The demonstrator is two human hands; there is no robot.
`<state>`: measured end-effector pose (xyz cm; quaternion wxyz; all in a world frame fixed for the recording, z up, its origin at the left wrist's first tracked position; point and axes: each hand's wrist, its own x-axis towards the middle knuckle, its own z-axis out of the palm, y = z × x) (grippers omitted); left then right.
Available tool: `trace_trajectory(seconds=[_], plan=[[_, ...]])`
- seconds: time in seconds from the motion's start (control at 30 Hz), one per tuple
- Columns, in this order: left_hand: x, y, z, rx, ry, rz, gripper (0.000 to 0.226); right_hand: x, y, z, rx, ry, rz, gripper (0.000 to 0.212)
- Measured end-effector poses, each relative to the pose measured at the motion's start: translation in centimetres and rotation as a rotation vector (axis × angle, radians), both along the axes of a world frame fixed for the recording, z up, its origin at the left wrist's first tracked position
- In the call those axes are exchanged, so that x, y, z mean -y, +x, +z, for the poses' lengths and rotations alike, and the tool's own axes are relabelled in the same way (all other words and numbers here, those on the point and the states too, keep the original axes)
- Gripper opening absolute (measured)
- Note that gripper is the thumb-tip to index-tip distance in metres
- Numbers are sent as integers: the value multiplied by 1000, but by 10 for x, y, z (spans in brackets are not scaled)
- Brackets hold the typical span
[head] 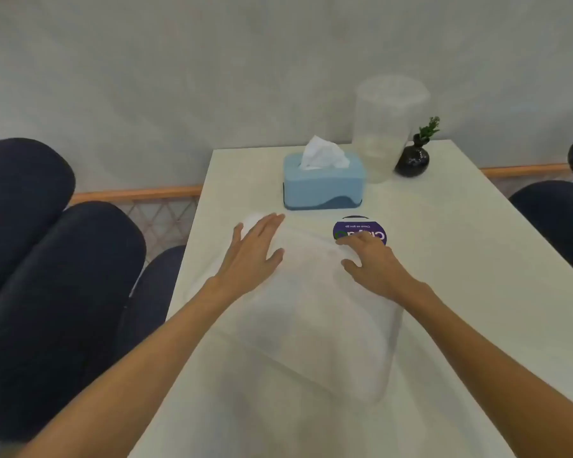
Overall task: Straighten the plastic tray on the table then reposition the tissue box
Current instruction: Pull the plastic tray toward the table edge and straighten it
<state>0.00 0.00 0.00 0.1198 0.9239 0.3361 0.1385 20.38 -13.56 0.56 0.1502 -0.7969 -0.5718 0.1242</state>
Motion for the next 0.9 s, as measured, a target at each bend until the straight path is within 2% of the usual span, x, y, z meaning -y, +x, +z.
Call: trace_trajectory(seconds=[0.27,0.4,0.5,0.57,0.63,0.77,0.9], plan=[[-31,-32,-27,-180,-257,340,62,16,-4,-23,-94,-91,-97,42],[-39,-42,-34,-222,-181,408,44,21,-8,-30,-69,-119,-76,39],[-45,-46,-35,-233,-102,440,29,23,-7,-32,105,-69,-132,35],[-48,-50,-35,-262,-72,469,24,26,-4,-33,254,-52,-258,36],[-48,-54,-35,-281,-61,489,22,31,1,-33,299,-111,-404,39],[-49,-58,-36,-304,-36,495,24,36,7,-37,155,-151,-548,33],[-47,-63,-38,-332,0,499,26,38,12,-40,-3,-78,-521,39]])
